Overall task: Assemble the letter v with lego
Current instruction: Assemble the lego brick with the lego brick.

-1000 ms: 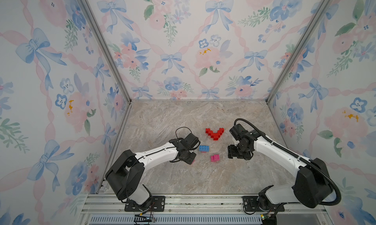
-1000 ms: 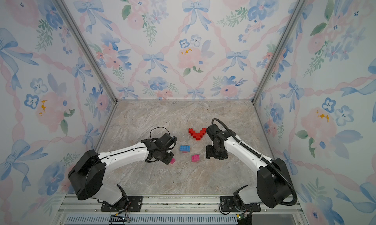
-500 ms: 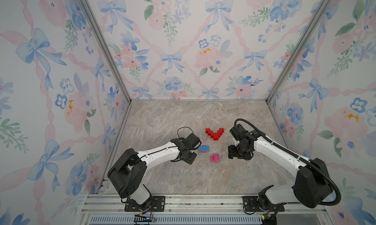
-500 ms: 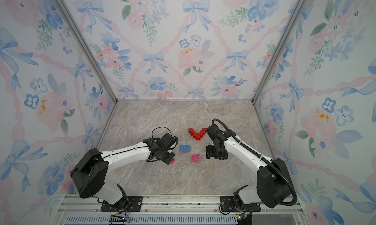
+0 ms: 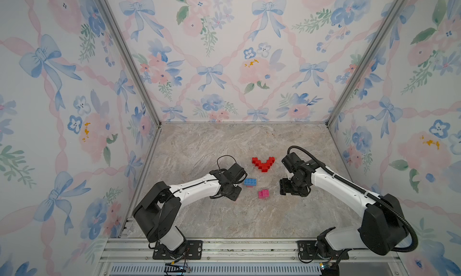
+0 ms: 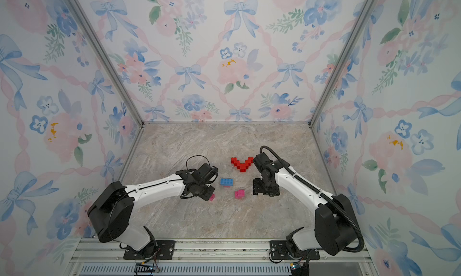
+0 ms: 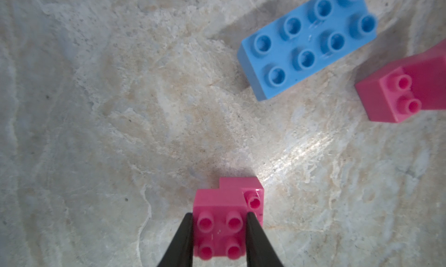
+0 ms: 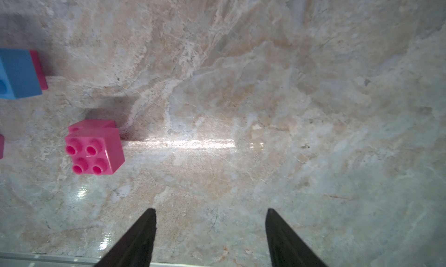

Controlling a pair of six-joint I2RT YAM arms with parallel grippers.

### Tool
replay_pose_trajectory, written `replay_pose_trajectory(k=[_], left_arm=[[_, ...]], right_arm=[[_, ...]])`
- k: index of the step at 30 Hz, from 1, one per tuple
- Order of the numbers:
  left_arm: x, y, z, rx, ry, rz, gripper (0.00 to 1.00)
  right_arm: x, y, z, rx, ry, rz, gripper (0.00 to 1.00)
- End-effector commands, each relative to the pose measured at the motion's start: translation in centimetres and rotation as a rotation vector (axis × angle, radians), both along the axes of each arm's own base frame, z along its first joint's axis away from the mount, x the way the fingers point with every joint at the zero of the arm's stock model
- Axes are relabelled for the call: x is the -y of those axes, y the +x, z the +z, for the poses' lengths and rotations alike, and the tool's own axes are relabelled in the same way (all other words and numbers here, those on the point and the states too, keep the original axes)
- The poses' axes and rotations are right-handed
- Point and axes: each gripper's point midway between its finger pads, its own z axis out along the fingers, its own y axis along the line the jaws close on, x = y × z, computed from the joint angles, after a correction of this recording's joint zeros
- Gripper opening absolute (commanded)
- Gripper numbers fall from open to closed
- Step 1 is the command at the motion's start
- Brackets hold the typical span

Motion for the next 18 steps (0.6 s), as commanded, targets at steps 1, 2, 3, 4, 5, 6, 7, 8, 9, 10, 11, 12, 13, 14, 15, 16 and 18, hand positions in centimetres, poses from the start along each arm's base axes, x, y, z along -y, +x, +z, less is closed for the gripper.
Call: replay_pose_trajectory(k=[1, 2, 3, 4, 5, 6, 7, 8, 9, 10, 11, 12, 13, 14, 15, 16, 18], left_arm=[[-1.5, -2.0, -2.4, -0.078, 0.045, 0.057, 0.00], [-1.5, -2.0, -2.4, -0.077, 0.041, 0.067, 0.00], [-1.4, -2.0, -2.2, -0.077, 0.033, 0.077, 0.00], [-1.3, -2.0, -2.0, -0.078, 0.023, 0.087, 0.00], [-1.0, -2.1, -1.9, -0.084, 0.007, 0.097, 0.00], [-0.7, -2.1, -1.6, -0.092, -0.011, 0.103, 0.00], [-0.5, -2.0, -1.3, -0.091, -0.026, 0.114, 0.01], [-0.2, -1.9, -0.9, -0.087, -0.042, 0.126, 0.11], [0.1, -1.7, -0.4, -0.084, -0.062, 0.138, 0.25], [0.4, -1.6, -0.1, -0.087, -0.078, 0.144, 0.36], [0.8, -1.4, 0.4, -0.089, -0.099, 0.150, 0.48], [1.2, -1.3, 0.8, -0.091, -0.118, 0.154, 0.58], [1.6, -1.1, 1.3, -0.088, -0.135, 0.155, 0.65], [1.9, -0.9, 1.8, -0.085, -0.152, 0.160, 0.73], [2.2, -0.6, 2.3, -0.076, -0.164, 0.162, 0.79], [2.4, -0.2, 2.9, -0.066, -0.178, 0.161, 0.82], [2.9, 0.7, 4.1, -0.045, -0.204, 0.153, 0.85]], right_arm=[[0.2, -0.4, -0.2, -0.016, 0.008, -0.001, 0.72], [0.1, -0.3, -0.1, -0.015, 0.010, 0.001, 0.72], [0.0, -0.2, -0.1, -0.013, 0.012, 0.003, 0.72], [0.0, -0.2, 0.0, -0.011, 0.013, 0.006, 0.72], [-0.1, -0.1, 0.0, -0.009, 0.014, 0.008, 0.72], [-0.1, 0.1, 0.2, -0.006, 0.016, 0.010, 0.72], [-0.2, 0.2, 0.2, -0.004, 0.017, 0.013, 0.72], [-0.3, 0.4, 0.3, 0.001, 0.018, 0.016, 0.72], [-0.4, 0.6, 0.5, 0.006, 0.022, 0.016, 0.72], [-0.5, 0.7, 0.6, 0.007, 0.025, 0.019, 0.72], [-0.8, 0.9, 0.7, 0.009, 0.033, 0.022, 0.72], [-1.0, 1.1, 0.8, 0.011, 0.040, 0.026, 0.73], [-1.2, 1.3, 1.0, 0.015, 0.048, 0.028, 0.73], [-1.5, 1.6, 1.2, 0.020, 0.057, 0.030, 0.73], [-1.8, 1.8, 1.3, 0.024, 0.066, 0.031, 0.74], [-2.0, 2.1, 1.4, 0.028, 0.075, 0.034, 0.74], [-2.7, 2.9, 1.7, 0.047, 0.100, 0.037, 0.74]])
